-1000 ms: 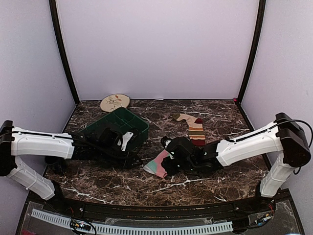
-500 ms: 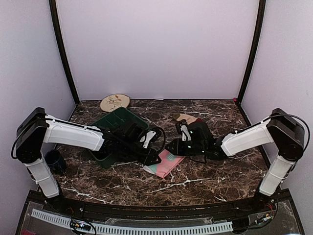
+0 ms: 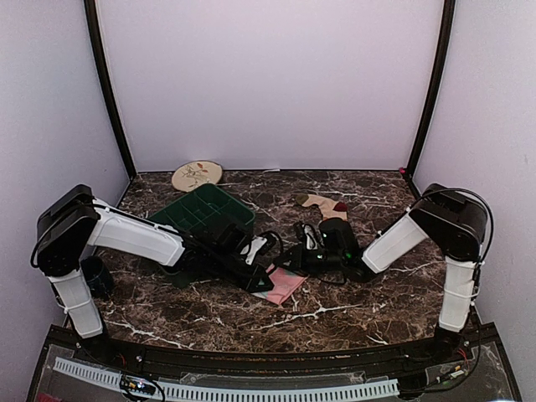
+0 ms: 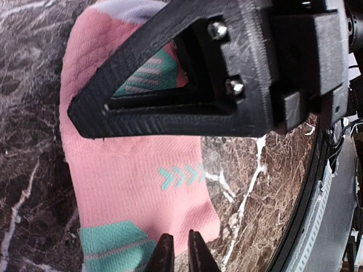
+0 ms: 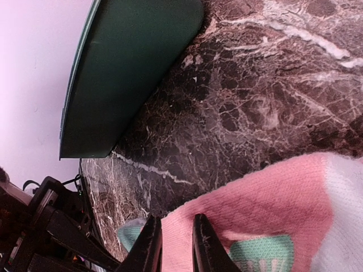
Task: Roll the socks
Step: Smooth out the sock at the center of the board.
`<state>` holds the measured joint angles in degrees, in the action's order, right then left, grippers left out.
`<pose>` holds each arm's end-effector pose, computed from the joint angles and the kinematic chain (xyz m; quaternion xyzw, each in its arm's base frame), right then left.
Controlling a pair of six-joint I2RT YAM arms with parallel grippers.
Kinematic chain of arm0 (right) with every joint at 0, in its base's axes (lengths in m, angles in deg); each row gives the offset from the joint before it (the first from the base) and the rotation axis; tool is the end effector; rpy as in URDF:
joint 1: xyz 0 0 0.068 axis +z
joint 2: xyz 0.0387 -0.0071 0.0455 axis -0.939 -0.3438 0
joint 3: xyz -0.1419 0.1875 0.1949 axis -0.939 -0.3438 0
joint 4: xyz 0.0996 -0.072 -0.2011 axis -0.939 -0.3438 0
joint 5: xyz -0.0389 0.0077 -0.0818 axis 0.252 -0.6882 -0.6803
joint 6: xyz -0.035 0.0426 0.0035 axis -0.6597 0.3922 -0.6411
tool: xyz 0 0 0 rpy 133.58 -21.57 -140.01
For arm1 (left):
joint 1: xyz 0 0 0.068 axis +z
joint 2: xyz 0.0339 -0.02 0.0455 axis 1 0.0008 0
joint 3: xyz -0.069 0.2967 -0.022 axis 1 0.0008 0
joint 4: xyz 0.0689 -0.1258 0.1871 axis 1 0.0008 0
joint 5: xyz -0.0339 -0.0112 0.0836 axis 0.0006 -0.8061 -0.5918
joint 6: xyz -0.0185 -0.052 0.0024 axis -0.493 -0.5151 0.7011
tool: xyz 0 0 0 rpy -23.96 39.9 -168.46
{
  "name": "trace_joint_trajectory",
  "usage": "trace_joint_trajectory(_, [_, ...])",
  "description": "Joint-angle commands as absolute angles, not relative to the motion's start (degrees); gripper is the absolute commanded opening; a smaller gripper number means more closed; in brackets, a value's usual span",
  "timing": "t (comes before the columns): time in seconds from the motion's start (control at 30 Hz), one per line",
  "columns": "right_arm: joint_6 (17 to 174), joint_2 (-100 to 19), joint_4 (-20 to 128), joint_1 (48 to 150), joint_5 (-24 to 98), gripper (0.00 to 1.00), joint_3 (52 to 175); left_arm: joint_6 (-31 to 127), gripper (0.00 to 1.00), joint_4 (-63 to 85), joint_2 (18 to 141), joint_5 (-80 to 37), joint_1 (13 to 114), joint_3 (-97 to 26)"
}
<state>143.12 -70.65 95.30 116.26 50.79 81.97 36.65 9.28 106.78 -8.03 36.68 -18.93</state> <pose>0.2427 0.2748 0.1649 -0.0429 0.8388 0.5014 0.2079 0.2015 -0.2932 0.2103 0.3057 0.8522 -0.3751 0.1990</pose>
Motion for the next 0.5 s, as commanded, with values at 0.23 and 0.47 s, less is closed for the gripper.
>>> trace_joint_trajectory(0.23, [146.35,-73.61,99.32,115.29,52.14,0.17,81.90,31.89,0.09,8.66,108.85,-12.83,38.00,-15.54])
trace_joint_trajectory(0.47, [144.90,-73.26,93.94,115.21,50.86,0.17,82.32,27.81,0.09,8.79,108.59,-16.70,40.72,-14.78])
